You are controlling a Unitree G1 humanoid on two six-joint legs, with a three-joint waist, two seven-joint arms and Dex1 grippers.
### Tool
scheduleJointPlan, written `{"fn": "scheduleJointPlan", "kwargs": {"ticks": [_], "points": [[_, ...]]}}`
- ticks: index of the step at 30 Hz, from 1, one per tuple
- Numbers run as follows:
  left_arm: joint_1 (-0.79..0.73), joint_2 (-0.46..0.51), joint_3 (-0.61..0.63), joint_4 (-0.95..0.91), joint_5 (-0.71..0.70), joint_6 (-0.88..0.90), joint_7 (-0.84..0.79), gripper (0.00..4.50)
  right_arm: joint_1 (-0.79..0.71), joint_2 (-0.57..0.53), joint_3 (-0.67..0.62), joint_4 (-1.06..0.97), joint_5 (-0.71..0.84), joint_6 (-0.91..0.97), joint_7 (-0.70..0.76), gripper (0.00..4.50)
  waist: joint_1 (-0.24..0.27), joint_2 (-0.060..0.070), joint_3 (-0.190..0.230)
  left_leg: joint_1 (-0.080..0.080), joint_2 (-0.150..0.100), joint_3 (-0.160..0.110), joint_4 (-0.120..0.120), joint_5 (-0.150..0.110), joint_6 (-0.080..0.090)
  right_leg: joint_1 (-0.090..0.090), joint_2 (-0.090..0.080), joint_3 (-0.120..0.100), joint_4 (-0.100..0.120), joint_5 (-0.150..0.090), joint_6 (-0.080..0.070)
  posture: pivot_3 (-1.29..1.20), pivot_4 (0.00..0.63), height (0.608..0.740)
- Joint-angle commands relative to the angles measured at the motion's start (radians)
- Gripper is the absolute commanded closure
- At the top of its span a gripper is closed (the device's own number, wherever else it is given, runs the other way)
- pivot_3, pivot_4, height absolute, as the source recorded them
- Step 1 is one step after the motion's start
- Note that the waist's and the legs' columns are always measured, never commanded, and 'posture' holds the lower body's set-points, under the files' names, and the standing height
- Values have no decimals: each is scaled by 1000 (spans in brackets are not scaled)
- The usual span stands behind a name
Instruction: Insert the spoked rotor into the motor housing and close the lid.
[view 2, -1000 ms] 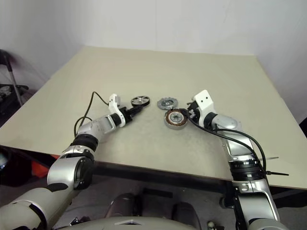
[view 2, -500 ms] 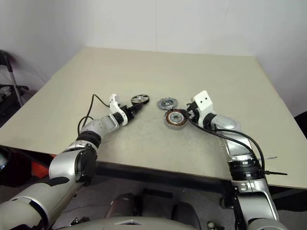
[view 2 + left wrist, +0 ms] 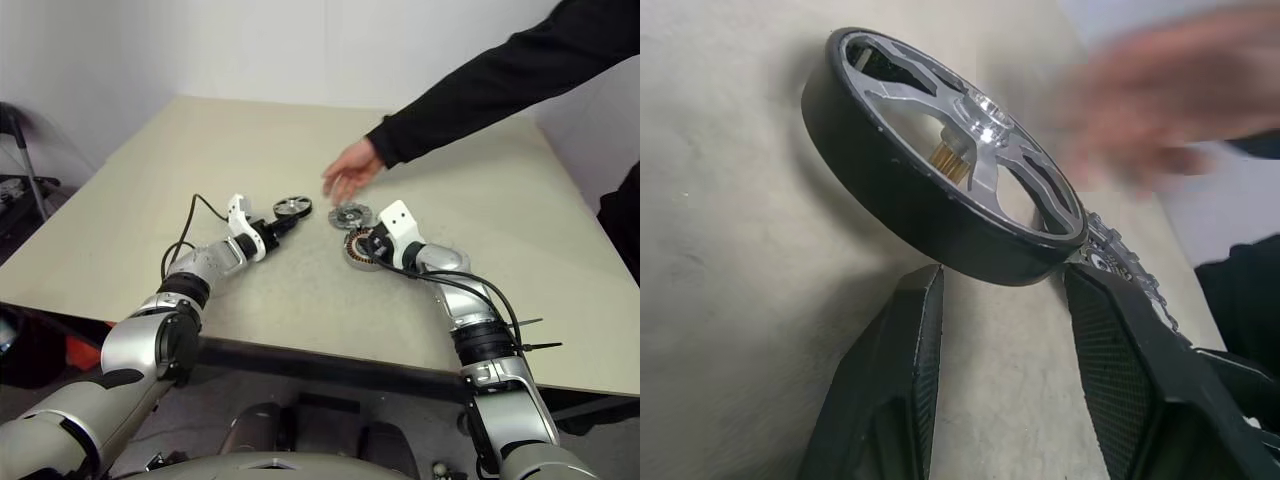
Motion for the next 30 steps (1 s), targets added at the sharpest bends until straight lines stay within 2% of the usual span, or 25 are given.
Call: {"fn": "scheduleJointPlan", "kwargs": {"ticks": [1,15,23,30], "points": [[-2,12,-8,-36,6,-9,-16,2482,-12,-19,-28,-48,4,-2,-1,2423,0,0,0,0,0,0,0,0,0,0,0,0,0,0,0,0,0,740],[14,12,-30,-58,13,-4,-58,2482,4,-66,-103,-172,37,62,-9,2423,1,-1,1,0,0,0,0,0,0,0,0,0,0,0,0,0,0,740],[71,60,-48,-113,20,26,-108,2482,61,-81,-134,-235,58,103,-14,2423,-1,-1,1,0,0,0,-1,0,0,-1,0,0,-1,0,0,0,0,740],[165,81,-163,-243,102,-58,-185,2482,102,-103,-198,-249,79,128,-38,2423,-1,-1,1,0,0,0,-1,0,0,0,0,0,-1,0,0,0,0,740]]}}
